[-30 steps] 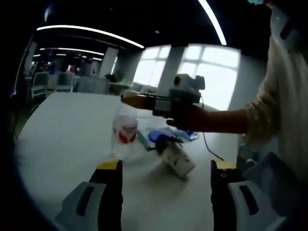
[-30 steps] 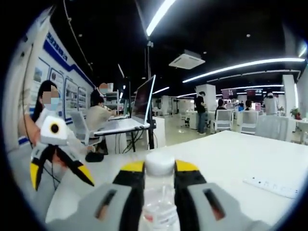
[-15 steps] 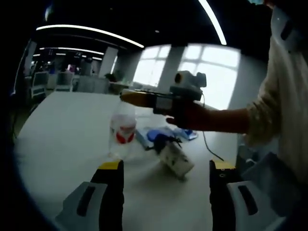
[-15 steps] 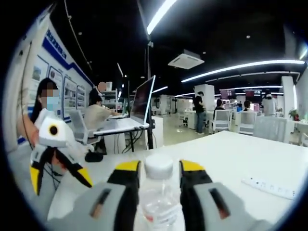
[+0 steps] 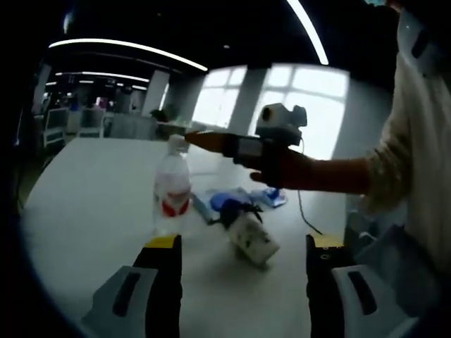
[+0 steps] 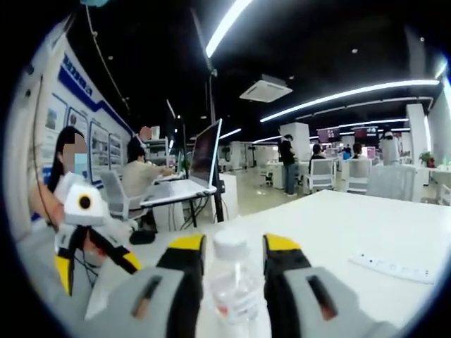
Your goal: Arrange the tabletop items into an orderly group along one side of the table until the central work area is clear of visible clutter.
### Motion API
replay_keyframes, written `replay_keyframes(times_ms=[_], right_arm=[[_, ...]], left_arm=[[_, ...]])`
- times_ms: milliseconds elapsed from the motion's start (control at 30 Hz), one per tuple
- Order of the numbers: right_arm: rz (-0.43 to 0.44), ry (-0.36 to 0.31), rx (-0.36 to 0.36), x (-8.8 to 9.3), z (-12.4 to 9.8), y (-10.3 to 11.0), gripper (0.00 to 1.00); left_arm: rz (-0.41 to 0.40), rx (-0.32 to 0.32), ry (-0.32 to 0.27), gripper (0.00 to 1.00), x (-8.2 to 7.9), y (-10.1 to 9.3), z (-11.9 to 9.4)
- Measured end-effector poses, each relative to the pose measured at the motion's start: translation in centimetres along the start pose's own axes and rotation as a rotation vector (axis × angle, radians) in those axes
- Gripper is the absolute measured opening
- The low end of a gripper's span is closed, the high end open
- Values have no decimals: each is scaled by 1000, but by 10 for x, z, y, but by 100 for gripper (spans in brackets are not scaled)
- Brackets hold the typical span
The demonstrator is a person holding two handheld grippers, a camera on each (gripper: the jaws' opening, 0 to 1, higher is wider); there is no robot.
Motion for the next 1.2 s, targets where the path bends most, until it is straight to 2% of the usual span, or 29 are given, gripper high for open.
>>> replay_keyframes(times_ms=[333, 633, 800, 967, 1067, 1133, 1200], right_arm=[[87, -39, 48, -9, -34, -8, 24], [135, -45, 151, -10, -80, -21, 22], [154, -37, 208, -7, -107, -23, 21], [189, -20, 275, 1, -130, -25, 20], [208, 0, 334, 9, -146, -27, 21], [226, 31, 365, 15, -154, -28, 23], [219, 90, 400, 22, -161, -28, 27]], left_arm=[[30, 16, -9, 68, -16, -12, 6], [65, 45, -12, 67, -35, -28, 16], [93, 72, -21, 66, -51, -42, 27], [122, 89, -22, 66, -67, -52, 41], [165, 91, 2, 66, -73, -57, 50], [184, 94, 12, 66, -78, -61, 56], [200, 93, 19, 66, -84, -63, 62]])
Point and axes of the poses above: the point that each gripper's makers call its tool centre point, and the gripper's own axes: z roughly forward along the fingers, y roughly to its left, x roughly out of its underside, the point moved 7 cm from there along -z, roughly backward along the fingers, and after that the axes turned 11 degrees about y, right-handed, at the moved point
